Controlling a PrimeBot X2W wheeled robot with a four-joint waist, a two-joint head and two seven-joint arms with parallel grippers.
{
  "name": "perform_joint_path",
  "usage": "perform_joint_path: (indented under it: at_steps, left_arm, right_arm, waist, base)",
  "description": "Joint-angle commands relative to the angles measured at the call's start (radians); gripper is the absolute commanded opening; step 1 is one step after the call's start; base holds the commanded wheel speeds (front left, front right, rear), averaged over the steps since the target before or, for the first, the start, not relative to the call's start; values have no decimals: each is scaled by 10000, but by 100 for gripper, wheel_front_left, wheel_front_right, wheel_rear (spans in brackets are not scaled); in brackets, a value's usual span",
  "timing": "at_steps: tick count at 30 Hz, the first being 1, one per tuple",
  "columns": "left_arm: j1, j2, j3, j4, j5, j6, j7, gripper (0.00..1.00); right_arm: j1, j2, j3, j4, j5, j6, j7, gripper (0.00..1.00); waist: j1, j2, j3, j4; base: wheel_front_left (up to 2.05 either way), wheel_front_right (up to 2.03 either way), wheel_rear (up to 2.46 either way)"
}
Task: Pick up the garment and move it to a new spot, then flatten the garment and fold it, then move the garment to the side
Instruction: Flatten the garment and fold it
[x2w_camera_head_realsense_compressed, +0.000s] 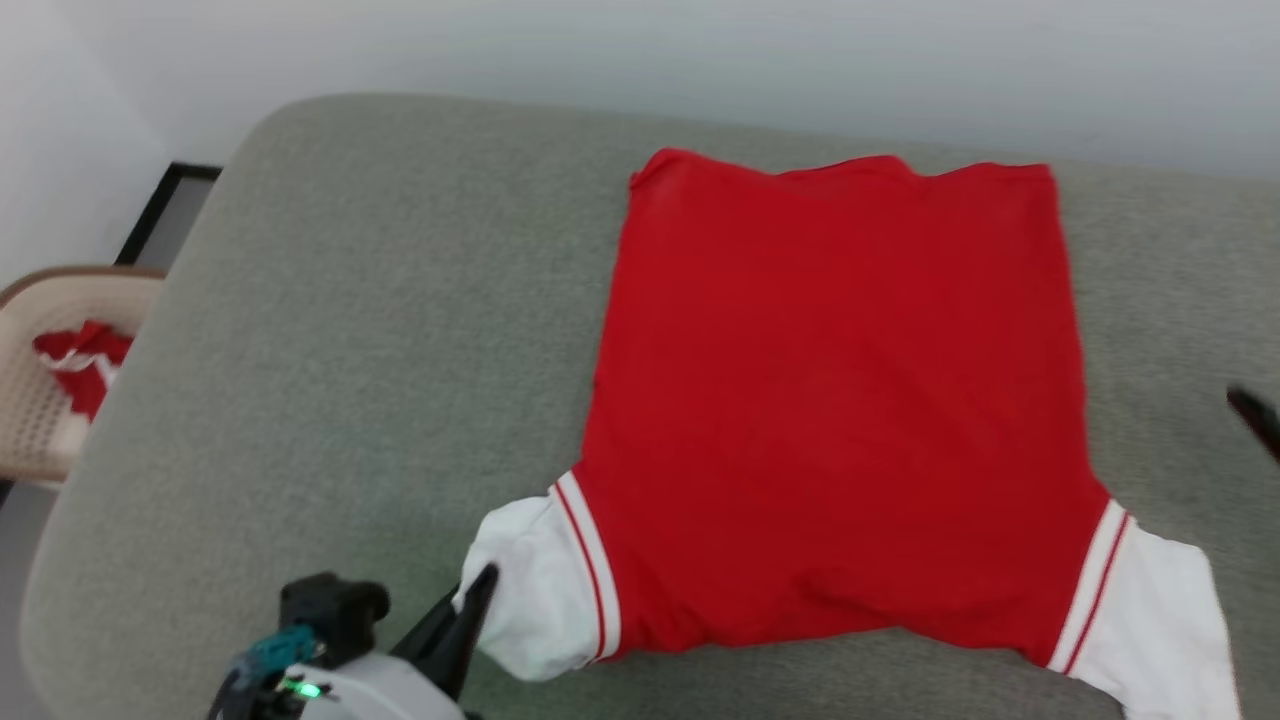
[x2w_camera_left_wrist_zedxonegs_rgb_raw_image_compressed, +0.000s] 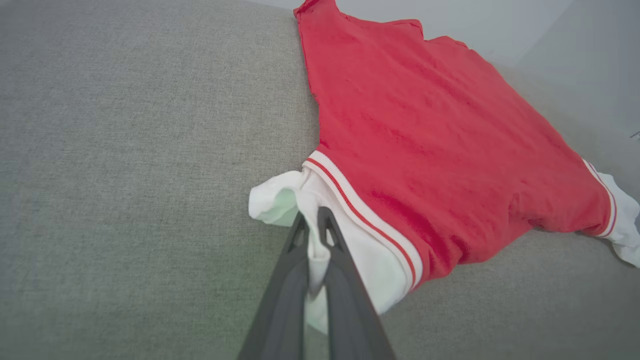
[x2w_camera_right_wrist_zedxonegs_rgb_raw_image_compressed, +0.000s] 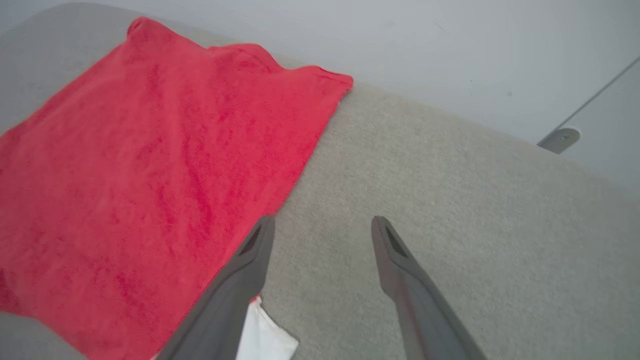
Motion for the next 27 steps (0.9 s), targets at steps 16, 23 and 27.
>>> perform_joint_path:
  at_steps: [16, 23, 27]
  left_arm:
    - [-2376, -1837, -849, 1107, 666, -1648, -162, 0]
    - [-2715, -2392, -1054, 1769, 684, -2105, -435, 0]
    - [-2684, -2479, -1079, 1943, 713, -2208, -636, 0]
  right_arm:
    - [-5981, 952, 134, 5234, -2309, -9, 875, 100]
    - [-7227, 1342, 164, 7328, -2844, -9, 1100, 100]
    - [-7746, 1567, 179, 8394, -3307, -9, 1124, 100]
  waist:
    - [0, -1, 2269, 3025]
    - [0, -1, 2880, 3461]
    - [0, -1, 3095, 3492]
  base:
    - [0, 0, 0]
    - [0, 0, 0]
    - [0, 0, 0]
